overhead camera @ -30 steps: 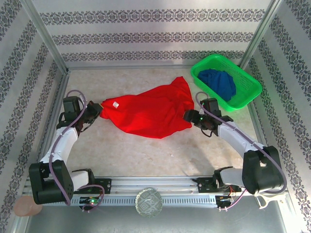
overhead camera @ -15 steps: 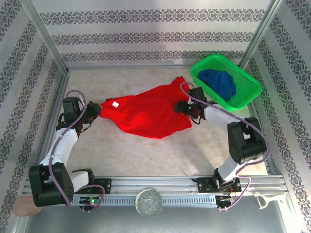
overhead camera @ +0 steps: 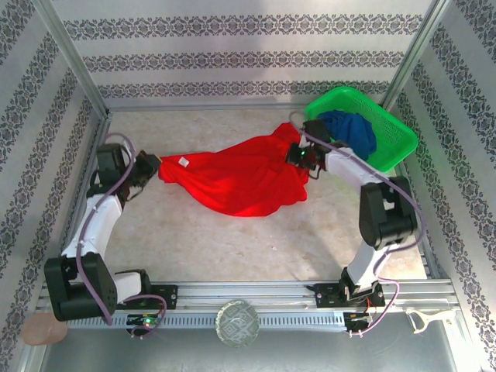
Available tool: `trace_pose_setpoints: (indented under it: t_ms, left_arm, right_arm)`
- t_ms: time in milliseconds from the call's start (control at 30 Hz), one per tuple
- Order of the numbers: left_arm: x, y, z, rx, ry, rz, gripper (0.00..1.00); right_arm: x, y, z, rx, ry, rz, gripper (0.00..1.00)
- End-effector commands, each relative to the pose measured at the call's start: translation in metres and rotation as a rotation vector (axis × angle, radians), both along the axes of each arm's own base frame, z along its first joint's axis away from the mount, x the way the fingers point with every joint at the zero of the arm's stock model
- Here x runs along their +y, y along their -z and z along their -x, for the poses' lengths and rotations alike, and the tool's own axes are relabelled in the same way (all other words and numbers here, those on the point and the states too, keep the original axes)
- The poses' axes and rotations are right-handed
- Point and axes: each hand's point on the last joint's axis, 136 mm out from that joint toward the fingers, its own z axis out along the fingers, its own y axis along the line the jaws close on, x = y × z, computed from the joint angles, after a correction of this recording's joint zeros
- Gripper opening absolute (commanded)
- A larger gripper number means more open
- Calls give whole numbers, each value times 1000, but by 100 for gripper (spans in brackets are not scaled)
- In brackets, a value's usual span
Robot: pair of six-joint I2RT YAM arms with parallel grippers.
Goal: Fold the inside-out t-shirt
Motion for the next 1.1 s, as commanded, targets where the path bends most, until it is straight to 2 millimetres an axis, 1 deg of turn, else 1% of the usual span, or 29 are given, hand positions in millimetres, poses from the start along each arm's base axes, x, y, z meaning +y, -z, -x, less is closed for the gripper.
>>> trace_pose_setpoints:
  t_ms: [0, 33, 67, 133, 200, 233, 267, 333, 400, 433, 467, 500, 567, 667, 767, 833, 867, 933, 1000, 1067]
  left_arm:
    - [12, -94, -31, -196, -15, 9, 0]
    - [14, -123, -37, -245, -15, 1, 0]
    - [15, -142, -39, -277, -13, -4, 0]
    - [16, -185, -39, -344, -9, -11, 0]
    - [16, -218, -33, -404, -7, -10, 0]
    - [15, -237, -26, -441, -6, -11, 0]
    - [15, -250, -21, -469, -9, -14, 0]
    - [14, -279, -3, -537, -22, -23, 0]
    - [13, -302, 13, -595, -39, -31, 0]
    - [13, -309, 19, -618, -50, -36, 0]
    - [14, -313, 22, -627, -56, -38, 0]
    - [15, -315, 22, -627, -63, -41, 0]
    - [16, -312, 17, -619, -66, -43, 0]
    - [23, -290, -8, -563, -74, -24, 0]
    - [31, -261, -43, -507, -78, 6, 0]
    - [37, -246, -69, -481, -82, 32, 0]
    - [39, -244, -78, -485, -82, 37, 0]
    - [46, -236, -106, -472, -83, 47, 0]
    - [52, -234, -130, -480, -88, 70, 0]
    - [57, -241, -151, -499, -95, 93, 0]
  right_arm:
    - [-6, -158, -8, -318, -16, -125, 0]
    - [-10, -191, -2, -375, -15, -139, 0]
    - [-14, -218, 3, -428, -11, -147, 0]
    - [-24, -271, 22, -529, -1, -174, 0]
    - [-35, -310, 40, -612, 18, -190, 0]
    - [-42, -330, 53, -653, 30, -207, 0]
    - [-47, -345, 63, -689, 39, -219, 0]
    - [-59, -380, 89, -778, 65, -229, 0]
    - [-67, -409, 113, -855, 85, -229, 0]
    - [-70, -421, 122, -887, 94, -224, 0]
    - [-72, -429, 128, -907, 99, -221, 0]
    - [-72, -435, 132, -921, 95, -224, 0]
    - [-69, -438, 128, -920, 80, -237, 0]
    - [-62, -425, 102, -868, 62, -272, 0]
    - [-55, -408, 67, -816, 47, -298, 0]
    - [-48, -396, 40, -780, 32, -304, 0]
    - [-44, -393, 28, -774, 21, -306, 0]
    - [-34, -387, -1, -772, -6, -298, 0]
    - [-24, -386, -29, -790, -34, -297, 0]
    - [-12, -391, -55, -814, -80, -327, 0]
